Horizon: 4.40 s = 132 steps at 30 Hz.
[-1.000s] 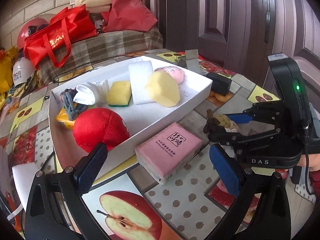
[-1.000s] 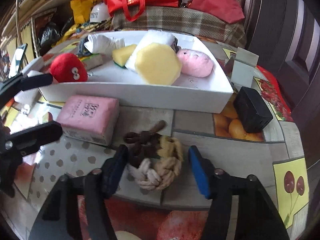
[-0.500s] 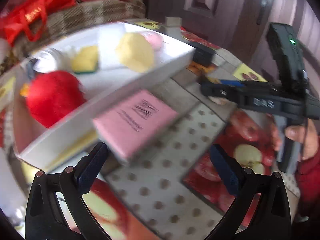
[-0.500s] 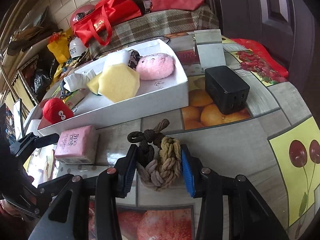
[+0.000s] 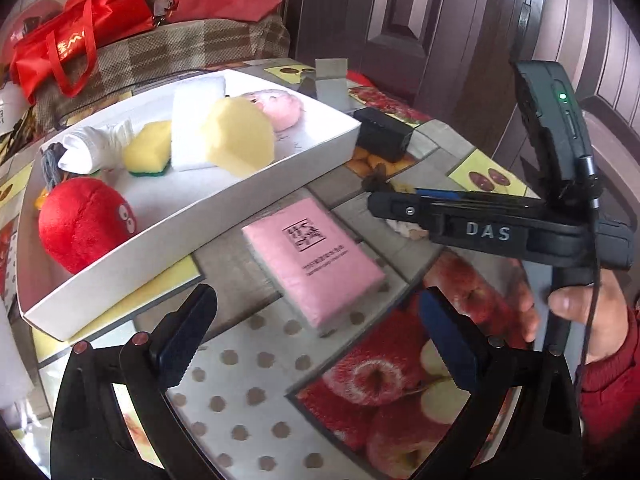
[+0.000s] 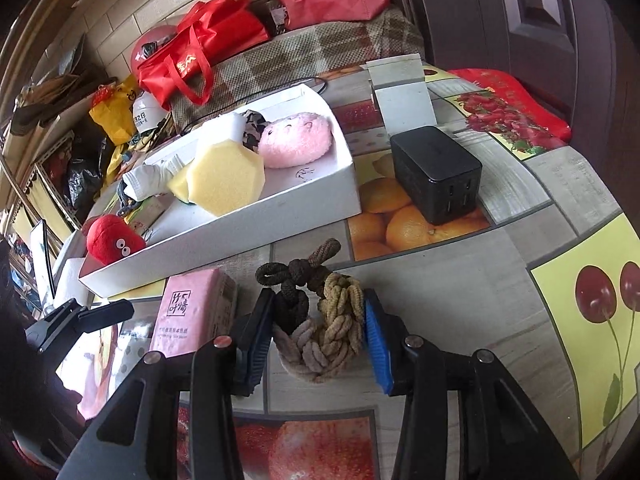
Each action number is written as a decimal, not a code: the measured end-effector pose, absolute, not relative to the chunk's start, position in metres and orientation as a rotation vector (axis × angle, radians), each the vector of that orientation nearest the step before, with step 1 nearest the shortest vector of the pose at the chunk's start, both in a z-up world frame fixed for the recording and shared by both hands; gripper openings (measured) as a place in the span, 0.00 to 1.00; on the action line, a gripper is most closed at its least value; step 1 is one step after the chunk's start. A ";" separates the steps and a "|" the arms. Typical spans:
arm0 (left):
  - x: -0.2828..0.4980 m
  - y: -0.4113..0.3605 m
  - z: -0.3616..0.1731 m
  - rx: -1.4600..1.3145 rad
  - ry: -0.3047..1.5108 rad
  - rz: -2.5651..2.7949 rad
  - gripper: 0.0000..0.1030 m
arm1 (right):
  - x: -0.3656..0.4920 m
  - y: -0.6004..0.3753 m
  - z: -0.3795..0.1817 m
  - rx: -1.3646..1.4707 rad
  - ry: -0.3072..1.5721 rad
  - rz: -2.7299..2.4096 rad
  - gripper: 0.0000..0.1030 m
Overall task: Organize soft objects
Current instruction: 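Grasp the pink tissue pack with left tool while right tool grasps the rope toy, then drop the tissue pack into the box while right tool drops the rope toy inside, then grasp the last white foam block with left tool and place it in the box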
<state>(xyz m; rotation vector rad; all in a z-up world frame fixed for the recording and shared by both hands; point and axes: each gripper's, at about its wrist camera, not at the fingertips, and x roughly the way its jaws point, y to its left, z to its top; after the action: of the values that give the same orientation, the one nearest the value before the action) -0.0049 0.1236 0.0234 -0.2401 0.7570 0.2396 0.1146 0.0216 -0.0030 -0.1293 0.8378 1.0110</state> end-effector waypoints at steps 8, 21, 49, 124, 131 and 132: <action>0.044 0.120 0.014 -0.212 0.808 0.489 0.75 | 0.124 0.013 -0.003 -0.083 0.843 0.937 0.43; 0.013 0.103 0.029 -0.109 0.652 0.550 0.48 | 0.115 0.004 0.007 -0.061 0.754 0.954 0.42; -0.062 0.195 0.055 -0.117 0.346 0.836 0.49 | 0.027 0.062 0.041 -0.208 0.278 0.968 0.43; -0.150 0.272 0.014 -0.458 0.663 1.009 0.87 | 0.044 0.083 0.045 -0.122 0.249 0.934 1.00; -0.148 0.273 0.011 -0.479 0.675 0.939 0.56 | 0.043 0.081 0.046 -0.120 0.250 0.937 1.00; -0.147 0.271 0.013 -0.470 0.666 0.924 0.56 | 0.043 0.081 0.046 -0.119 0.250 0.936 1.00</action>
<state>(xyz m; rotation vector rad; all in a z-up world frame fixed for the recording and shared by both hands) -0.1471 0.2711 0.0129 -0.4696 0.6663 0.9244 0.0430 0.0811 0.0456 -0.1194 0.2501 0.9364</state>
